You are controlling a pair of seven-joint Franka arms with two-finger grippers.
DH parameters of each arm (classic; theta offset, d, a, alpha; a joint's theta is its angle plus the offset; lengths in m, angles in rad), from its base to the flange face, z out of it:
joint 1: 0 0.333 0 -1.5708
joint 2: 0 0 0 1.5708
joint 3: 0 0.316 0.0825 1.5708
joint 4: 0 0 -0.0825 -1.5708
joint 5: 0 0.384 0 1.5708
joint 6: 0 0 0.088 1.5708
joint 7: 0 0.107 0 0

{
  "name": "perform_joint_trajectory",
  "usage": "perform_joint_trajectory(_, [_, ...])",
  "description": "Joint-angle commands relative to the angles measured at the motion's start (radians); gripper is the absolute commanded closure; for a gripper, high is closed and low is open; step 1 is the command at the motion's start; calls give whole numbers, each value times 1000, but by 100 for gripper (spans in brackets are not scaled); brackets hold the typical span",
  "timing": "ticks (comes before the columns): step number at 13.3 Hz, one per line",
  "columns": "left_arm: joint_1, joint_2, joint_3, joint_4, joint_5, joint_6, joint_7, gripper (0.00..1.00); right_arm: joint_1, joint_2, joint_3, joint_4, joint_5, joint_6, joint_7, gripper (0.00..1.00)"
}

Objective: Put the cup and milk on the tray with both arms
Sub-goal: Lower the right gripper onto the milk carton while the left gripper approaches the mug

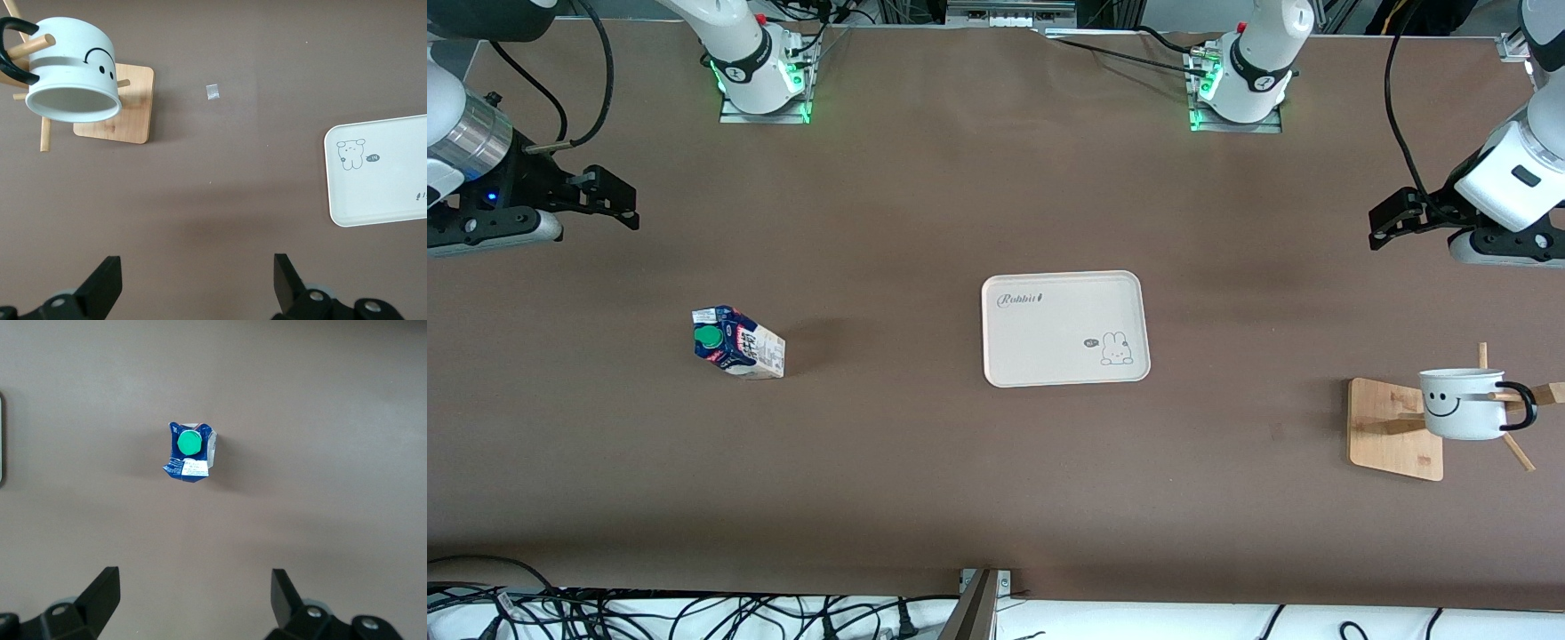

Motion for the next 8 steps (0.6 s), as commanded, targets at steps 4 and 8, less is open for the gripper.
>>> perform_joint_trajectory(4, [-1, 1, -2, 20, -16, -22, 7, 0, 10, 9, 1, 23, -7, -9, 2, 0])
perform_joint_trajectory(8, [-4, 13, -2, 25, -21, -20, -5, 0, 8, 9, 0, 23, -5, -9, -5, 0])
